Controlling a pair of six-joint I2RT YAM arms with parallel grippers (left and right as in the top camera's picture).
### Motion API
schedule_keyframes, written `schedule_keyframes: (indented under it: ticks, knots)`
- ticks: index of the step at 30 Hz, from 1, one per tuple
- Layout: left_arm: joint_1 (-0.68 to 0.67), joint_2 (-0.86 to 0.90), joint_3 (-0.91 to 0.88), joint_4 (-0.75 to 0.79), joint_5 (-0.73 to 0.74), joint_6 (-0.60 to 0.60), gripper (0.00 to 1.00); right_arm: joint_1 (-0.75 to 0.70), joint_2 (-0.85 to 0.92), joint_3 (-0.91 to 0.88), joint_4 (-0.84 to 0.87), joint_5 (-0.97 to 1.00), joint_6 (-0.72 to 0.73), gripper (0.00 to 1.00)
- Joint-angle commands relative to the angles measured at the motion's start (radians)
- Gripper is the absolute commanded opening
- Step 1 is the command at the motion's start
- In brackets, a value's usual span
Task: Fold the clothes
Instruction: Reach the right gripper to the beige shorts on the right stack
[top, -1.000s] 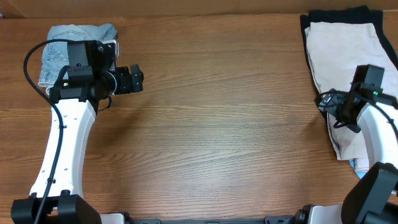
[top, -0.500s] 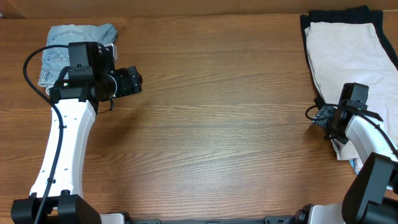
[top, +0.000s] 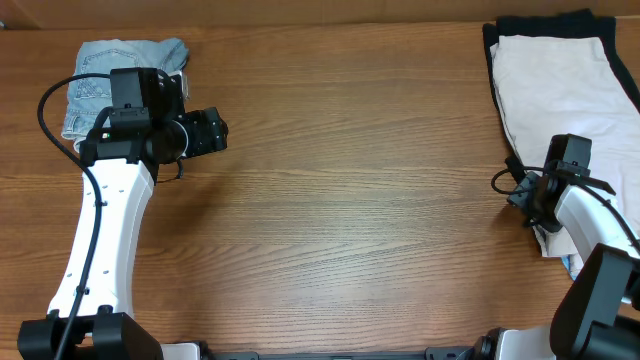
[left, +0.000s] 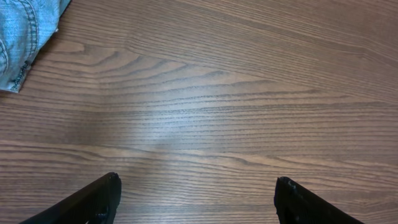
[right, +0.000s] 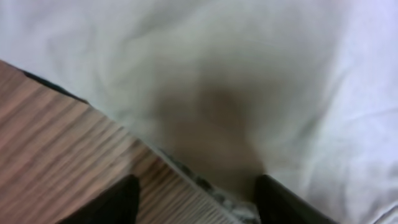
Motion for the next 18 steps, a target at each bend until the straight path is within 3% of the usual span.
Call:
schedule_keyframes:
  ticks: [1, 4, 8, 10, 15, 18]
  knots:
    - [-0.009, 0.005, 0.015, 0.002, 0.011, -0.01, 0.81, 0.002, 0.023, -0.001, 0.003, 0.045, 0.004, 0.65]
    - [-0.009, 0.005, 0.015, 0.005, 0.008, -0.009, 0.81, 0.002, 0.035, -0.001, 0.007, 0.048, 0.004, 0.56]
    - [-0.008, 0.005, 0.015, 0.012, 0.008, -0.009, 0.8, 0.002, 0.039, 0.0, 0.013, 0.064, 0.004, 0.25]
    - [-0.008, 0.005, 0.015, 0.012, 0.008, -0.008, 0.78, 0.002, 0.039, 0.0, 0.022, 0.066, 0.004, 0.17]
    - [-0.008, 0.005, 0.015, 0.028, 0.008, 0.021, 0.42, 0.002, 0.036, 0.06, -0.043, 0.018, -0.032, 0.04]
    - [-0.008, 0.005, 0.017, 0.061, 0.008, 0.021, 0.34, 0.002, 0.032, 0.145, -0.146, -0.072, -0.087, 0.04]
